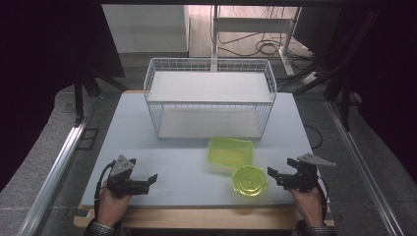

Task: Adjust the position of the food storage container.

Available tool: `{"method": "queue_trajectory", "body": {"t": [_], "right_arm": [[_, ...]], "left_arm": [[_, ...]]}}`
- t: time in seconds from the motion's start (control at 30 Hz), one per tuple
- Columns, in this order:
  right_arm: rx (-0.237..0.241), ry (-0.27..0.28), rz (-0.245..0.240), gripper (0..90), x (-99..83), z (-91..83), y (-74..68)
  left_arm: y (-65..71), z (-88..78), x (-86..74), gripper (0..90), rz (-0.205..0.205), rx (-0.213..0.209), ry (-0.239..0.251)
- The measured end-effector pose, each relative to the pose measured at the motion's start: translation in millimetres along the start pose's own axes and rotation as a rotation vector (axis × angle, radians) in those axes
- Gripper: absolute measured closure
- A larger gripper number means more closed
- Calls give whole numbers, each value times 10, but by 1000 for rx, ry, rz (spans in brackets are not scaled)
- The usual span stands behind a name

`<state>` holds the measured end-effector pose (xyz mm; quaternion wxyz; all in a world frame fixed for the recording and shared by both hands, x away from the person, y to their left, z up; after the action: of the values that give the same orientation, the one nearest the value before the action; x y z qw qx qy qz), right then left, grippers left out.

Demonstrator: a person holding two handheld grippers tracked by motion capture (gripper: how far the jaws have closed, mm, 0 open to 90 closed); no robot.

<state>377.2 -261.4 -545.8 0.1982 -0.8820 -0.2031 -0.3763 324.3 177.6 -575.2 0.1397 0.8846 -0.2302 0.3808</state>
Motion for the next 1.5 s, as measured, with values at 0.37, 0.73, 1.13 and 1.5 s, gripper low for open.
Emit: {"method": "queue_trajectory", "body": {"t": [0.37,0.73,1.13,1.5], "right_arm": [[-11,-8,23,28,-1,9,-4],[-20,-47,10,142,-24,3,-28],[17,-99,-108,628,54,-100,-287],[86,-135,-233,876,100,-65,-694]], "left_arm": [[22,28,-11,16,11,-2,-17],[45,29,-4,17,34,1,-14],[65,24,6,23,53,10,-13],[87,34,4,25,71,14,-21]]}}
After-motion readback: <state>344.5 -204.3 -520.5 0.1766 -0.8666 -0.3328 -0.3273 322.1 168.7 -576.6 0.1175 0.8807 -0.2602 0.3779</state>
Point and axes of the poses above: each handheld gripper's, and its own axes: z roughly forward along the jaws, x roughly out of its top, y roughly to its right, the point moved 10 cm from there along z, roughly forward along the jaws, and after that the axes turned 9 degrees about -y, right-handed, at the moved point
